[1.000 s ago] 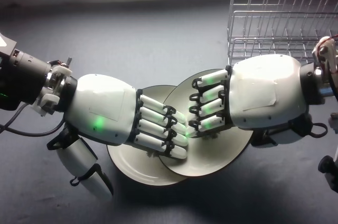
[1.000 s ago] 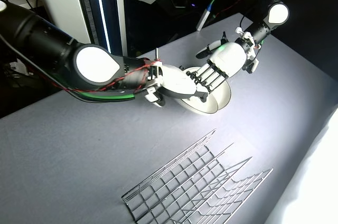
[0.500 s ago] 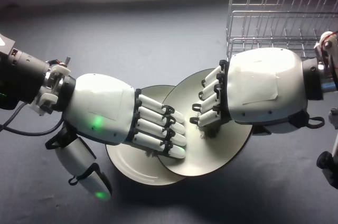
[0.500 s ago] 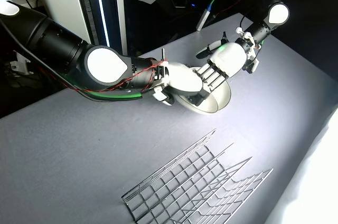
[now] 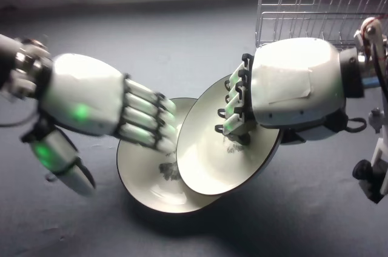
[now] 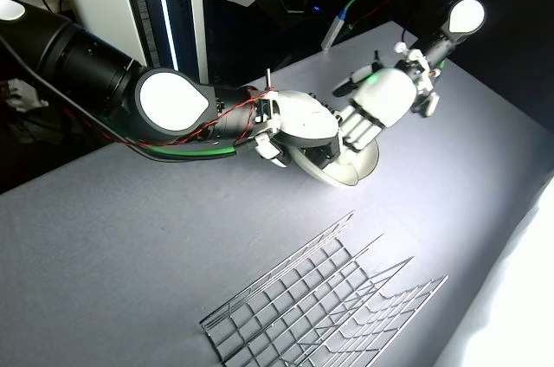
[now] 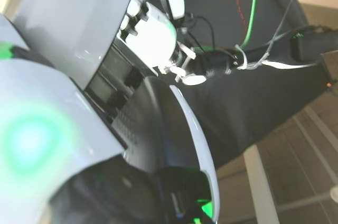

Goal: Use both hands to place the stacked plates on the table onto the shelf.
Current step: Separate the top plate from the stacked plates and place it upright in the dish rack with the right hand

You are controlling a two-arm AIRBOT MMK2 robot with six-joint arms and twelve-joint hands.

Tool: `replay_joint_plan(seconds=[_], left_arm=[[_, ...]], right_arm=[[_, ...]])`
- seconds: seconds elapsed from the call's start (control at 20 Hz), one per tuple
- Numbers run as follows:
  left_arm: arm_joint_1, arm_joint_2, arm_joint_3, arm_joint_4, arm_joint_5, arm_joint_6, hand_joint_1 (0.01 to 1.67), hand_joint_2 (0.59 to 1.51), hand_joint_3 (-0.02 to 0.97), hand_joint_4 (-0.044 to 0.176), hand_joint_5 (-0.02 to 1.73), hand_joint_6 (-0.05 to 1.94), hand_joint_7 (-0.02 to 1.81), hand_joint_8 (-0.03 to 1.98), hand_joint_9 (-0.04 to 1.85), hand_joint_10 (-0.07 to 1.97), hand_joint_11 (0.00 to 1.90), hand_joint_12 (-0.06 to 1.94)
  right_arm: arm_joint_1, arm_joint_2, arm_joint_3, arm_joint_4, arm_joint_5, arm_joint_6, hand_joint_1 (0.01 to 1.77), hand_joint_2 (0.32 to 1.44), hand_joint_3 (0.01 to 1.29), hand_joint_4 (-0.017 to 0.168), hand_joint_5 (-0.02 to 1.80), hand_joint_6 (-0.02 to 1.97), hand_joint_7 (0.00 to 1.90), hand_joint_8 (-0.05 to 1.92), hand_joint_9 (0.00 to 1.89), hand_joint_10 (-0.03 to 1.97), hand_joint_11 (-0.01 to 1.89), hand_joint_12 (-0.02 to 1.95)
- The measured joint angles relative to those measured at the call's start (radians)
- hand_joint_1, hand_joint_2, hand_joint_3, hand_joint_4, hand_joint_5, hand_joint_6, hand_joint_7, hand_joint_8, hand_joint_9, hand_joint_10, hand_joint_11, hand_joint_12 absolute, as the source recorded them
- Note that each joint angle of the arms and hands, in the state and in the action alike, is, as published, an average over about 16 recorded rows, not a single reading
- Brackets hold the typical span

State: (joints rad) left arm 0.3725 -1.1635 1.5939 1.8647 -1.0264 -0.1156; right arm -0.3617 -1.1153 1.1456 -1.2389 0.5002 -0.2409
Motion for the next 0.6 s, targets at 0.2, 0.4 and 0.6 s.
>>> replay_joint_plan(seconds=[0.2,0.4,0.6], left_arm=[[-0.04,0.066,-0.017,0.016,0.001,-0.005,0.01,1.13,0.022,0.0,0.0,0.0,0.01,0.0,0.02,0.0,0.01,-0.01],[-0.071,0.139,-0.033,0.042,-0.008,-0.009,0.01,1.13,0.022,-0.001,0.0,0.01,0.01,0.0,0.02,0.0,0.01,0.0],[-0.091,0.202,-0.04,0.075,-0.029,-0.015,0.01,1.131,0.02,-0.003,0.01,0.01,0.01,0.0,0.02,0.0,0.01,0.0]], right_arm=[[0.034,0.0,-0.013,0.026,-0.011,0.002,1.32,1.01,0.01,-0.003,0.77,0.92,0.83,0.95,0.85,1.21,0.78,1.42],[0.06,0.0,-0.028,0.086,-0.021,0.003,1.34,1.01,0.01,0.0,0.8,1.01,0.86,1.01,0.86,1.25,0.76,1.41],[0.077,0.002,-0.042,0.176,-0.025,0.003,1.35,1.01,0.01,0.0,0.83,1.06,0.89,1.04,0.86,1.25,0.75,1.4]])
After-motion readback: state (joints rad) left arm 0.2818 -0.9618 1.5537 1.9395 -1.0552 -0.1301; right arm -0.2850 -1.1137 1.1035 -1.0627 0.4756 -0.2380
